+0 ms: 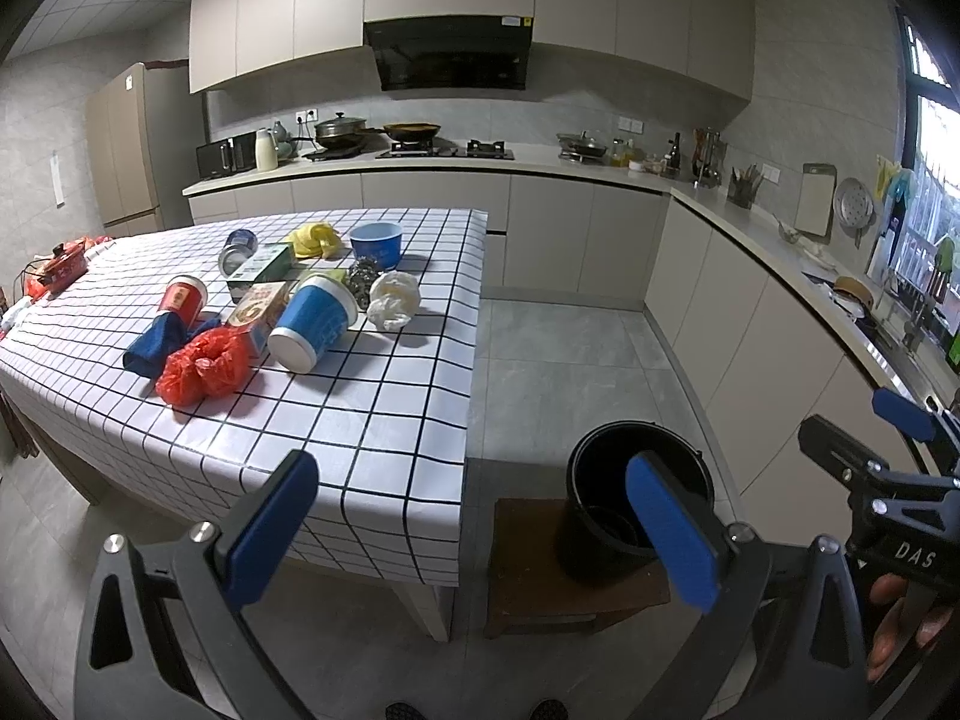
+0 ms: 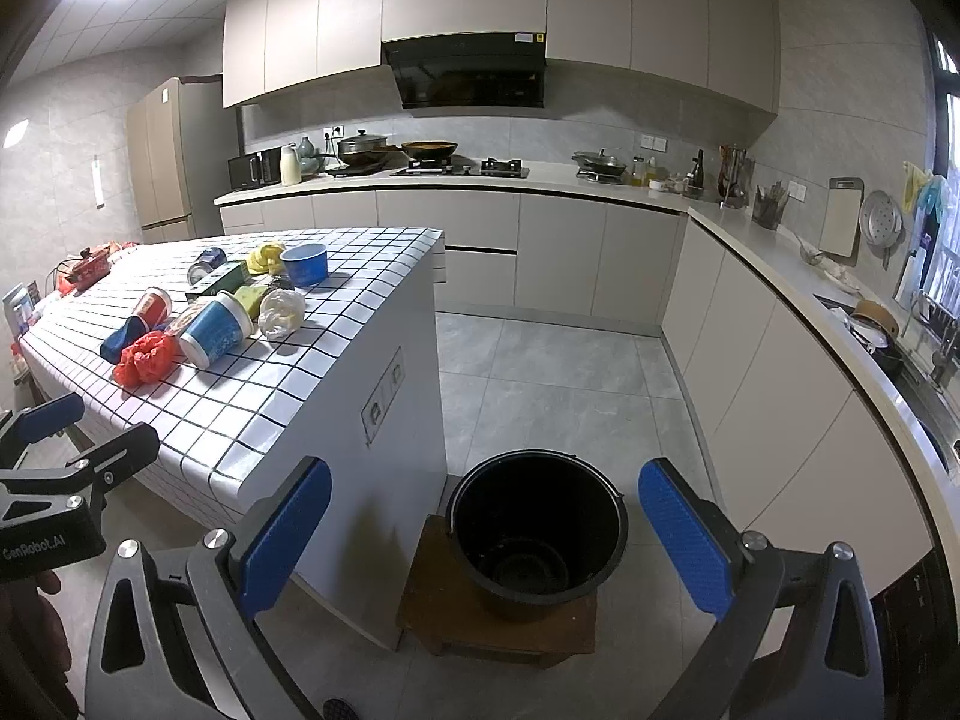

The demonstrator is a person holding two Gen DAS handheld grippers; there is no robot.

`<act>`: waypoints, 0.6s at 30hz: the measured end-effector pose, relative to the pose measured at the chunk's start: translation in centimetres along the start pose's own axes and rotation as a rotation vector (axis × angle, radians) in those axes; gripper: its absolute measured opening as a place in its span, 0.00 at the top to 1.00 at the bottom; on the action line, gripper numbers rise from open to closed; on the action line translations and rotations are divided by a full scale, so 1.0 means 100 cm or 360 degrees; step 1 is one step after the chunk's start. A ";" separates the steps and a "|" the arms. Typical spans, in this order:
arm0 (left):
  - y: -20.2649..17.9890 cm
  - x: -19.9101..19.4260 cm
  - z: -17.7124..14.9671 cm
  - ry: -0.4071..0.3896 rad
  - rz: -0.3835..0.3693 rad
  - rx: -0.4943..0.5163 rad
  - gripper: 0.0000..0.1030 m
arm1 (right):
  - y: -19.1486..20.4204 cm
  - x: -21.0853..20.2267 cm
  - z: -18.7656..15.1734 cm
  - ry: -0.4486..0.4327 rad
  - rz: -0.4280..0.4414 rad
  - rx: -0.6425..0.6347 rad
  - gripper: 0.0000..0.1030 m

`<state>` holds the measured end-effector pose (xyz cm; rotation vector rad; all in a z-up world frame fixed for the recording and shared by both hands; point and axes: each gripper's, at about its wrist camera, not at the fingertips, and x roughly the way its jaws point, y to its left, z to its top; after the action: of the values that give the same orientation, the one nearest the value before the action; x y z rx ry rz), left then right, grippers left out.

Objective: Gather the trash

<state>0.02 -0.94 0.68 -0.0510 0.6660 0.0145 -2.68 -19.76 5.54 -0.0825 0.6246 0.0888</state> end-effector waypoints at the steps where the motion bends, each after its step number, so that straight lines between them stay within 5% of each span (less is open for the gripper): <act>1: 0.000 0.000 0.000 -0.0002 -0.0001 0.0002 0.00 | 0.000 0.000 0.000 0.0000 0.0000 0.0001 0.00; 18: -0.001 0.001 0.004 -0.0009 -0.0004 0.0008 0.00 | -0.001 0.000 0.000 -0.0001 -0.0001 -0.0001 0.00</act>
<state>0.35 -1.06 0.96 -0.0470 0.6606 0.0103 -2.68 -19.82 5.60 -0.0832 0.6238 0.0885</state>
